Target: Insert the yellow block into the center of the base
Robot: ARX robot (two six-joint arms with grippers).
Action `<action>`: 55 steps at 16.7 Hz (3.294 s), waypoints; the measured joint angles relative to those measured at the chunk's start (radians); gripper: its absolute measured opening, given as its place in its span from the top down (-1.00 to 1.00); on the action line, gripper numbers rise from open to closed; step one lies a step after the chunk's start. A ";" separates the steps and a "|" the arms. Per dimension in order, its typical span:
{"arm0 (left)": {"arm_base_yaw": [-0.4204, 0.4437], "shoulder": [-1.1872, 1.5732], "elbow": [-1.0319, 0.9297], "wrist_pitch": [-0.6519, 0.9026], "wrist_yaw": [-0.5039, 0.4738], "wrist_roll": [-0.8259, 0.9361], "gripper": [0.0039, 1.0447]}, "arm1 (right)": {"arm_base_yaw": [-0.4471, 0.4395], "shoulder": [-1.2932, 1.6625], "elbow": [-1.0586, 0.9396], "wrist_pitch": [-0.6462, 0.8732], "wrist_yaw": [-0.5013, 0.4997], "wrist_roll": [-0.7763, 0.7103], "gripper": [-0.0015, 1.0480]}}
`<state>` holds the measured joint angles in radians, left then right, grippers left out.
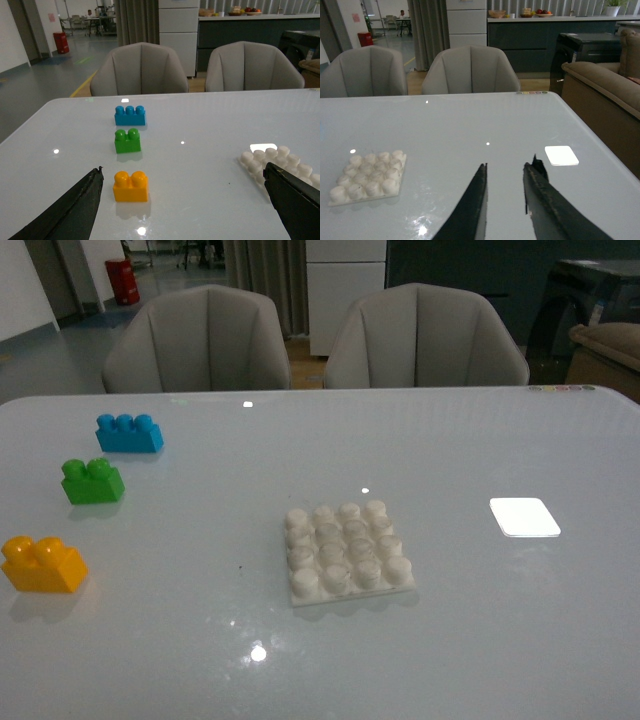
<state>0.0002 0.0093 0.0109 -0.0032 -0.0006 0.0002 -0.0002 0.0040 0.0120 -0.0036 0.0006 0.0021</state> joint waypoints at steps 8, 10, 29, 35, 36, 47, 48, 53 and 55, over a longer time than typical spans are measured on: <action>0.000 0.000 0.000 0.000 0.000 0.000 -0.88 | 0.000 0.000 0.000 0.000 0.000 0.000 -0.90; 0.000 0.000 0.000 0.000 0.000 0.000 -0.88 | 0.000 0.000 0.000 0.000 0.000 0.000 -0.88; 0.150 1.584 0.509 0.736 0.174 -0.011 -0.88 | 0.000 0.000 0.000 0.000 0.000 0.000 -0.88; 0.140 1.939 0.745 0.621 0.251 0.100 -0.88 | 0.000 0.000 0.000 0.000 0.000 0.000 -0.88; 0.144 1.965 0.758 0.617 0.252 0.111 -0.88 | 0.000 0.000 0.000 0.000 0.000 0.000 -0.88; 0.236 2.024 0.761 0.695 0.276 0.110 -0.88 | 0.000 0.000 0.000 0.000 0.000 0.000 -0.88; 0.237 2.023 0.748 0.712 0.273 0.111 -0.88 | 0.000 0.000 0.000 0.000 0.000 0.000 -0.88; 0.240 2.020 0.729 0.753 0.156 0.108 -0.88 | 0.000 0.000 0.000 0.000 0.000 0.000 -0.88; 0.242 2.020 0.719 0.759 0.145 0.098 -0.88 | 0.000 0.000 0.000 0.000 0.000 0.000 -0.88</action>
<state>0.2420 2.0296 0.7296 0.7559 0.1440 0.0982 -0.0002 0.0040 0.0120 -0.0036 0.0002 0.0025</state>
